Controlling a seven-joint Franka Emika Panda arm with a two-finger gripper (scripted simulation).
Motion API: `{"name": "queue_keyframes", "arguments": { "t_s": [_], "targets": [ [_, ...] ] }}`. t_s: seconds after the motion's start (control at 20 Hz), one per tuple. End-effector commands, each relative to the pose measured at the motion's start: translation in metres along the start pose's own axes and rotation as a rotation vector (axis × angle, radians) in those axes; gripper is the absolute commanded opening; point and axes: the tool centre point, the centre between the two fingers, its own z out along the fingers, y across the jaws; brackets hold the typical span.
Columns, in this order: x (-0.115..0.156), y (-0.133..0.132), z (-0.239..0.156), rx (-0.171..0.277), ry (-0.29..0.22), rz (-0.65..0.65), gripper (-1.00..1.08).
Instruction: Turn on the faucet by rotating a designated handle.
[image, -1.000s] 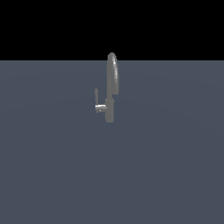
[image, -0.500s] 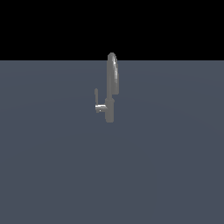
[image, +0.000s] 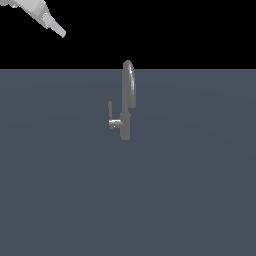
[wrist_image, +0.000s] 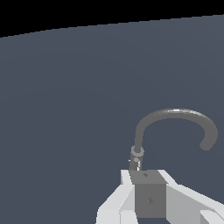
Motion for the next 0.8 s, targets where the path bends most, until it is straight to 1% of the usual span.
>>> {"name": "queue_keyframes", "arguments": {
  "t_s": [0.0, 0.2, 0.4, 0.6, 0.75],
  "targets": [
    [-0.016, -0.008, 0.04, -0.035, -0.003, 0.034, -1.0],
    [-0.039, -0.013, 0.104, -0.092, -0.012, 0.09, -1.0],
    [-0.058, -0.011, 0.158, -0.143, -0.023, 0.138, -1.0],
    [-0.072, -0.005, 0.199, -0.182, -0.034, 0.176, -1.0],
    [-0.079, -0.001, 0.219, -0.203, -0.04, 0.196, -1.0]
  ]
}}
